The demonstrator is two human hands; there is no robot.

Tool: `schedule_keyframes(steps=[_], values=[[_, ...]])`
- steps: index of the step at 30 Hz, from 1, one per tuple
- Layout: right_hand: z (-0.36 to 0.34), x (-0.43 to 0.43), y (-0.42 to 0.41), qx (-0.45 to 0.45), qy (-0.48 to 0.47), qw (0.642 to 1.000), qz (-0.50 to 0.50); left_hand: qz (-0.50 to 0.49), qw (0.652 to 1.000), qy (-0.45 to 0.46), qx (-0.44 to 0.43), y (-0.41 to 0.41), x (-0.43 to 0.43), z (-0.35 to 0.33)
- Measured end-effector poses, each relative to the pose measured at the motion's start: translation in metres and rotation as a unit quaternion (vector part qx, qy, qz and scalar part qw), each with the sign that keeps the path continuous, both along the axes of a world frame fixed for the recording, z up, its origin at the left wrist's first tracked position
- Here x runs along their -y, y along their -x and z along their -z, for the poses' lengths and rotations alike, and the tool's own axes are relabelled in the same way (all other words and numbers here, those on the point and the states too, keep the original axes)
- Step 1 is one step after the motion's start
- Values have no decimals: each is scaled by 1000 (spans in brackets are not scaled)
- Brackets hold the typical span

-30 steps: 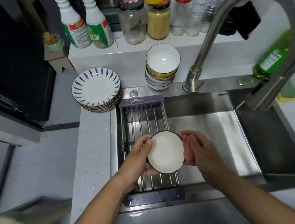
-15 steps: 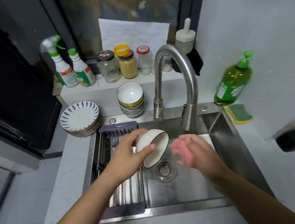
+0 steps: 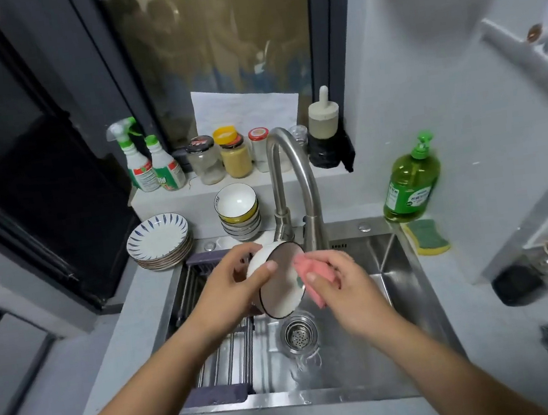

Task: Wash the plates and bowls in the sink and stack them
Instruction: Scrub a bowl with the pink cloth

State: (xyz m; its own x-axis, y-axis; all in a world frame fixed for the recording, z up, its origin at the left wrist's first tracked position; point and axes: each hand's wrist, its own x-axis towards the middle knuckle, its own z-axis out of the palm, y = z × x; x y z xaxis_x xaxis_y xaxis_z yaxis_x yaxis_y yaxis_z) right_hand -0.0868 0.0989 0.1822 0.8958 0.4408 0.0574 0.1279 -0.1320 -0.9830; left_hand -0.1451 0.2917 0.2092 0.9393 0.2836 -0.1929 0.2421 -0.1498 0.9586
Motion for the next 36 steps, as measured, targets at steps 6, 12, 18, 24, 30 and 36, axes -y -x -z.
schedule_keyframes(steps=[6, 12, 18, 24, 30, 36], values=[[0, -7, -10, 390, 215, 884, -142, -27, 993, 116, -5, 10, 12, -9], [-10, -16, 14, 449, 385, 791, -154, -69, 990, 111, 50, 12, 3, -13], [-38, -57, 50, 155, 133, 968, -148, -121, 982, 120, 83, 13, -8, -12], [-40, -30, -11, 480, 361, 775, -200, -87, 972, 216, 37, 8, -27, -27], [-35, -48, 4, 287, 170, 932, -141, -81, 965, 247, -24, -1, -21, -34], [-36, -50, 13, 115, 109, 979, -127, 38, 961, 261, -81, 5, -33, -30]])
